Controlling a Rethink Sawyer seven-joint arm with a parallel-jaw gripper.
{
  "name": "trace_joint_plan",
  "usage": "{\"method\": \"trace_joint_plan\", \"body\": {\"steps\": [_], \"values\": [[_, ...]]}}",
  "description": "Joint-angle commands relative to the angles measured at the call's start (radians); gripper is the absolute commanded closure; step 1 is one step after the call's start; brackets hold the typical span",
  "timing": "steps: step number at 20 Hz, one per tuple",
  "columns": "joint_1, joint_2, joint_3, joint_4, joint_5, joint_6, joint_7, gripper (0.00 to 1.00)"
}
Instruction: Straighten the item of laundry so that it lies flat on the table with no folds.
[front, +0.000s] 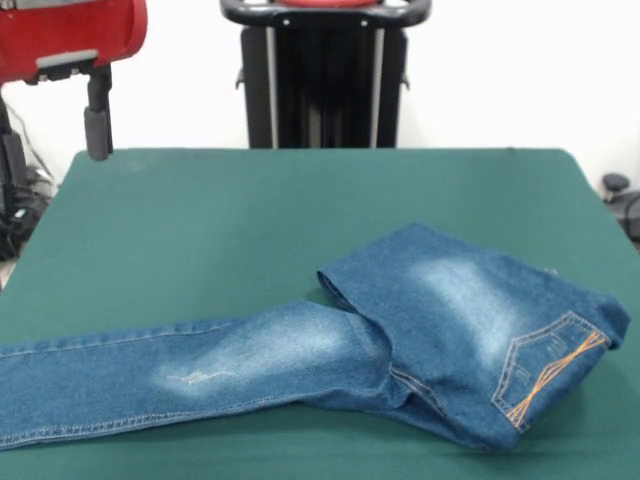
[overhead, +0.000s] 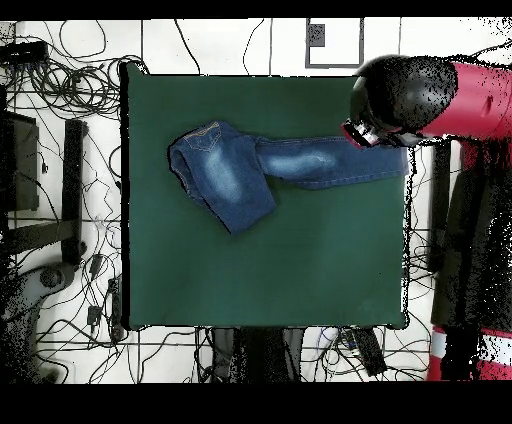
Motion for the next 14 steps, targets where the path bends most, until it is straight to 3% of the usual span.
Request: {"method": "trace_joint_plan", "body": {"steps": [1, 14], "values": [[0.070, 0.013, -0.051, 0.259, 0.044, -0.134, 0.326, 0.00], [0.122, -0.041, -0.157, 0.438, 0.149, -0.290, 0.457, 0.00]]}}
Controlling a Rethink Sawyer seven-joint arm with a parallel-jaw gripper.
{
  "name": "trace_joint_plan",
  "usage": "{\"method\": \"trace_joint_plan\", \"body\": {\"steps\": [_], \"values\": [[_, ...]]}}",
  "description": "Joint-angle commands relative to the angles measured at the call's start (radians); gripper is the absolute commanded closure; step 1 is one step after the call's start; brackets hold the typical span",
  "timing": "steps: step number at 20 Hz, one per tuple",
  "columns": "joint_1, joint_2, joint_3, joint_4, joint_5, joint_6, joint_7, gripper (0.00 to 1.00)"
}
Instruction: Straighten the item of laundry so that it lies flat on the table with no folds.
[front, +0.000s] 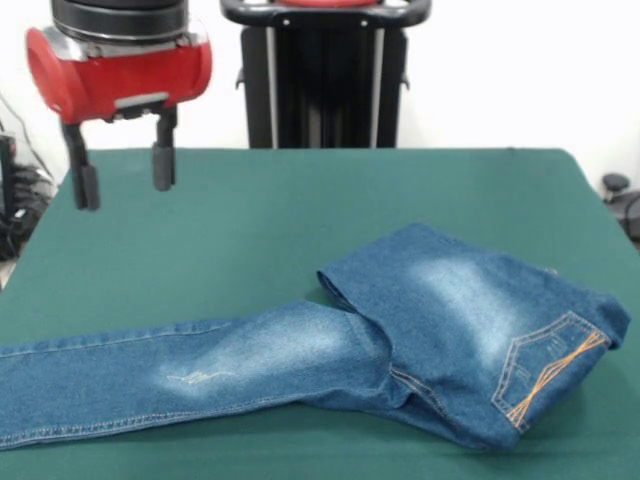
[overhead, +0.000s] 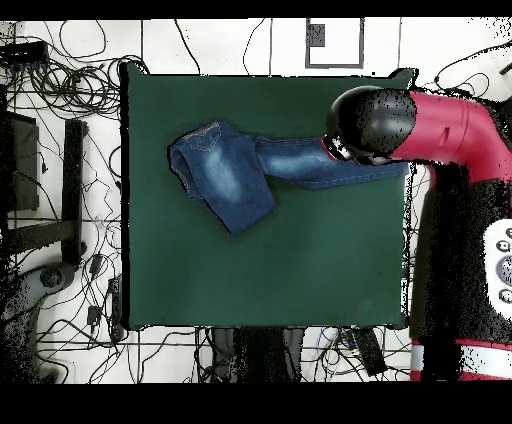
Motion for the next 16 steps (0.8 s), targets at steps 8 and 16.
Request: {"method": "trace_joint_plan", "body": {"steps": [8, 16], "values": [[0.122, -0.021, -0.097, 0.350, 0.107, -0.192, 0.435, 0.00], [0.167, -0.016, -0.131, 0.351, 0.138, -0.206, 0.463, 0.00]]}}
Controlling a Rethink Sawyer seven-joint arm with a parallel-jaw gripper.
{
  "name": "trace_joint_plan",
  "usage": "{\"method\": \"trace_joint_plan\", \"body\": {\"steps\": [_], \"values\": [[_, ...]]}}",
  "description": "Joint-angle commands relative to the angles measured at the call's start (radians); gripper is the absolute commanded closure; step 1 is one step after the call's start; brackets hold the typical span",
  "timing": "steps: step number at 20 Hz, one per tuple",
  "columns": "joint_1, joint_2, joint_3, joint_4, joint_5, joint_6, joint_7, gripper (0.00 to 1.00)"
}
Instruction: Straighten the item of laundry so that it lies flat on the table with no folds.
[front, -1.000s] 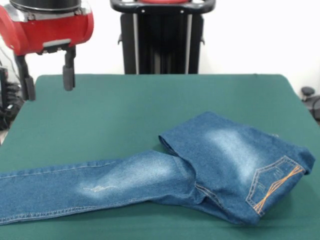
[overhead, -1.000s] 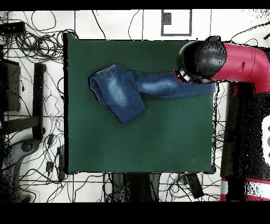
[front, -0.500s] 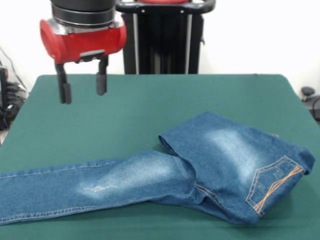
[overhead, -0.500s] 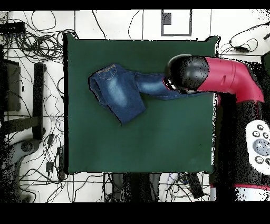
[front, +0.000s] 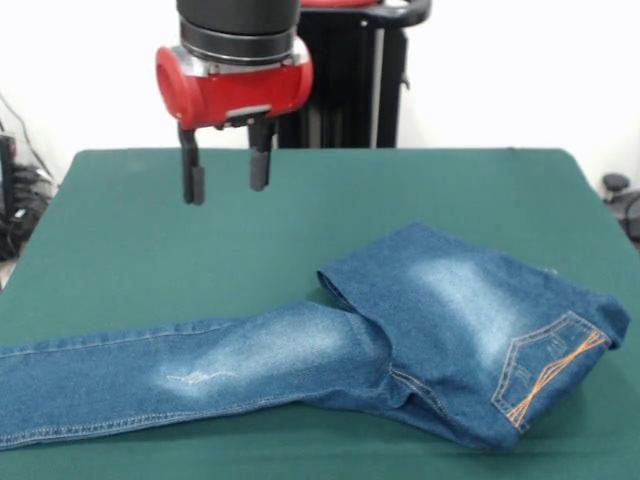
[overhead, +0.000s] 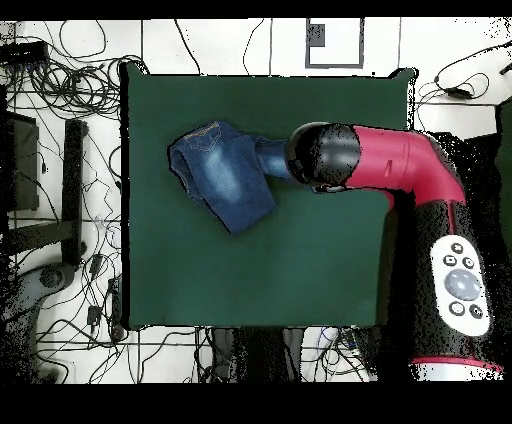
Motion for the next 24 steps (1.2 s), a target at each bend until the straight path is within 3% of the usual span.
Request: {"method": "trace_joint_plan", "body": {"steps": [1, 24], "values": [[0.069, 0.028, -0.022, 0.167, 0.056, -0.061, 0.314, 0.00], [0.139, 0.051, -0.100, 0.197, 0.136, -0.151, 0.341, 0.00]]}}
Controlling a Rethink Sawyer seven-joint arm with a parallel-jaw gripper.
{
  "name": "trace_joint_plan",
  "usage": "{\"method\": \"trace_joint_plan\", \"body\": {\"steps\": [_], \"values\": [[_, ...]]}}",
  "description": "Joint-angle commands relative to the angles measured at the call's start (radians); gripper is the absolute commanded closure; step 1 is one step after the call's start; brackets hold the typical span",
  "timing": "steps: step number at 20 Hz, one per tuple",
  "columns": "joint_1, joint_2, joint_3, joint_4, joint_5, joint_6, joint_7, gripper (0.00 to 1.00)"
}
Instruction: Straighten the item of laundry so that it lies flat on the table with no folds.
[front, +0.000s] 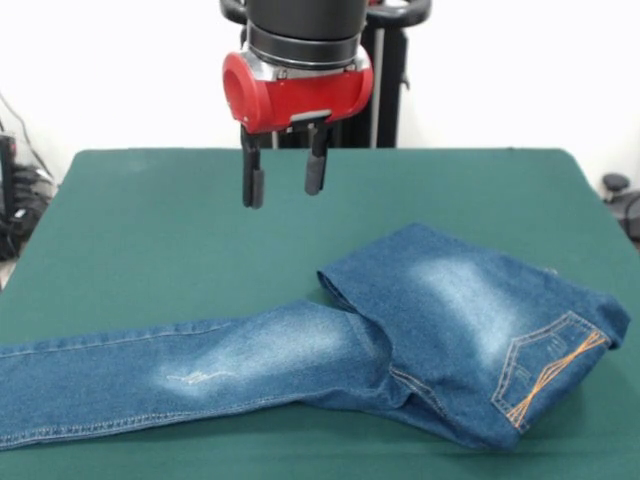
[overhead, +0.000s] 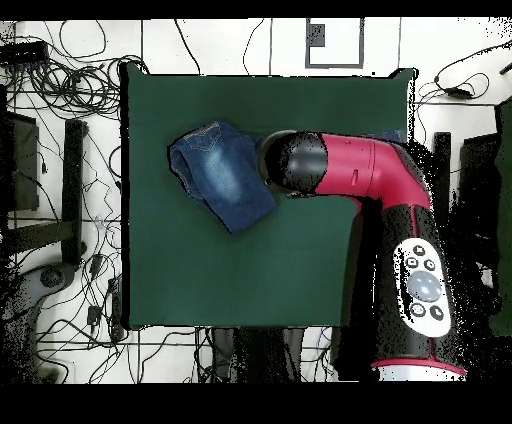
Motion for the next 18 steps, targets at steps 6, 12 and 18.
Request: {"method": "trace_joint_plan", "body": {"steps": [6, 12, 18], "values": [[0.060, 0.055, -0.029, 0.174, 0.081, -0.081, 0.343, 0.00], [0.081, 0.057, -0.046, 0.214, 0.121, -0.108, 0.357, 0.00], [0.101, 0.064, -0.068, 0.250, 0.148, -0.175, 0.368, 0.00]]}}
